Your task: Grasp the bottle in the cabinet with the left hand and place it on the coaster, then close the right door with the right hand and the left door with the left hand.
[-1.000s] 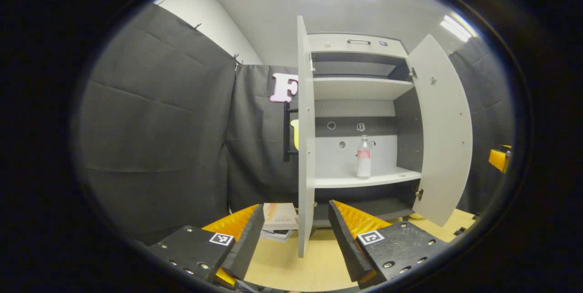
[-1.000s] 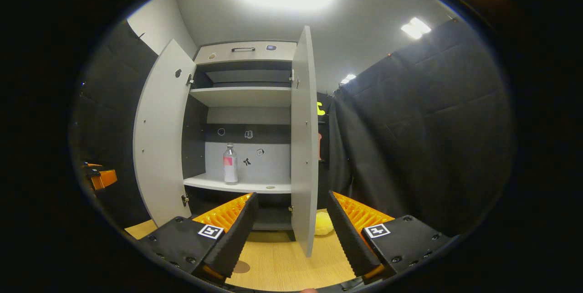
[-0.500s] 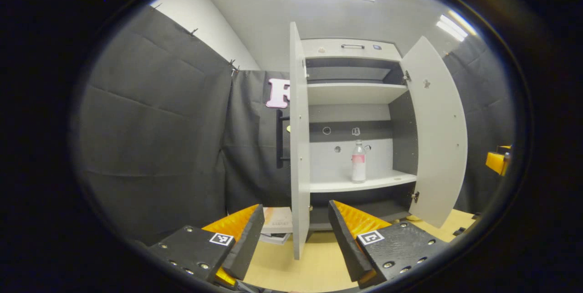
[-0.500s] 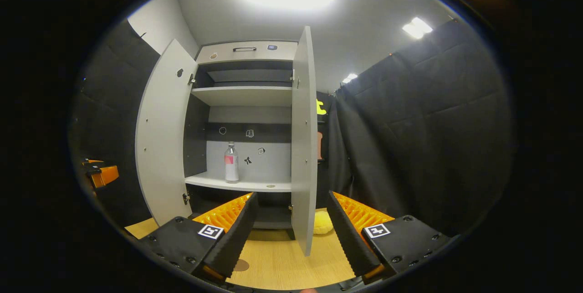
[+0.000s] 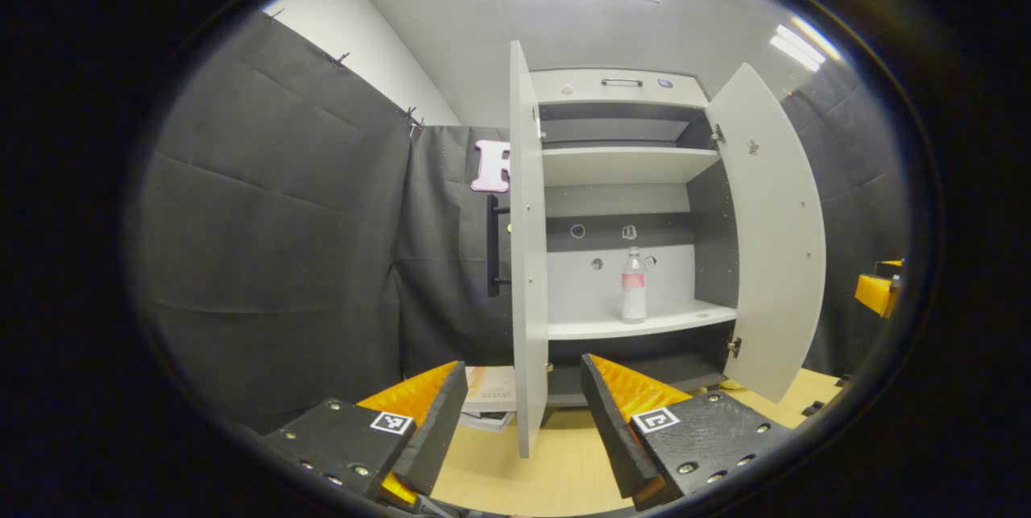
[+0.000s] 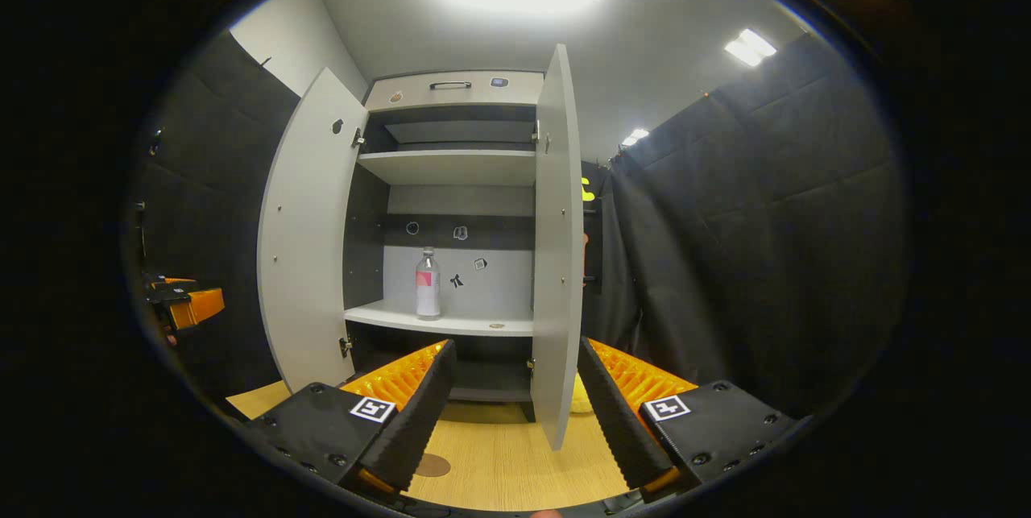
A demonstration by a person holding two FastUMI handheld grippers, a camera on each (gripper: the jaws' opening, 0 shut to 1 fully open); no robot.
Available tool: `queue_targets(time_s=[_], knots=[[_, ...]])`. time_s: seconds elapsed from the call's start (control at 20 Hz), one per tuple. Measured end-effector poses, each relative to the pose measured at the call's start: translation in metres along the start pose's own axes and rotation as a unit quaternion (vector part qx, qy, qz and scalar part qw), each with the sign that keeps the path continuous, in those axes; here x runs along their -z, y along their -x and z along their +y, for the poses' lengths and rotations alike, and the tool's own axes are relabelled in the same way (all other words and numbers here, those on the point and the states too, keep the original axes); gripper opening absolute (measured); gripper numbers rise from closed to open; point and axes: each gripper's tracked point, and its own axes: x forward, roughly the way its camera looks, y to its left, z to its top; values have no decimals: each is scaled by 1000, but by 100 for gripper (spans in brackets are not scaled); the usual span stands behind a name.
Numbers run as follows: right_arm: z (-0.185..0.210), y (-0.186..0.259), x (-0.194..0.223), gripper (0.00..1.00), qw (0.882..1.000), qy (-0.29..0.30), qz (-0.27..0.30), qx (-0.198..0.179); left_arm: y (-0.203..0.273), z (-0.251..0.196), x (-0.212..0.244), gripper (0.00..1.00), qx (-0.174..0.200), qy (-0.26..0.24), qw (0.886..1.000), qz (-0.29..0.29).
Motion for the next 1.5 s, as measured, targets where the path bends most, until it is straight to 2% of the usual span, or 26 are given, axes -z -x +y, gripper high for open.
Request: queue_targets(time_s=[0.45,0.6,0.75,0.8,0.85,0.9,1.0,1.05,1.1,1.15,1.3,1.35,1.4,1.45,1.5], knots=[[-34,5,14,96,1000,4,7,-20,-14,-64,-17,83,24,-8,999,-20],[-48,7,23,96,999,-2,14,-30,-30,-95,-16,83,35,0,999,-21],[-66,11,34,96,999,-1,26,-25,-53,-117,-26,83,45,4,999,-26],[-69,12,36,92,999,-2,30,-25,-62,-125,-29,83,51,2,998,-28],[-73,13,39,96,999,-1,32,-24,-71,-133,-33,83,57,-1,998,-31],[-78,12,41,96,999,3,34,-20,-80,-141,-37,89,63,-3,997,-34],[-88,9,46,100,999,9,39,-9,-102,-155,-42,89,75,-5,996,-39],[-93,7,47,96,999,9,39,-2,-113,-163,-46,89,82,-3,996,-40],[-97,4,47,96,999,8,39,6,-124,-170,-47,83,89,-1,995,-42],[-102,0,48,96,999,6,39,16,-137,-178,-49,90,98,3,994,-44],[-111,-9,45,96,999,1,33,40,-173,-200,-50,89,118,3,992,-46],[-113,-14,46,96,998,2,32,45,-186,-205,-51,83,121,-1,992,-46],[-115,-19,48,92,998,3,35,51,-199,-210,-50,89,123,-3,991,-47],[-118,-24,50,100,998,4,38,58,-212,-215,-49,89,126,-1,991,-46],[-119,-28,50,96,997,2,39,64,-225,-220,-48,83,129,2,991,-44]])
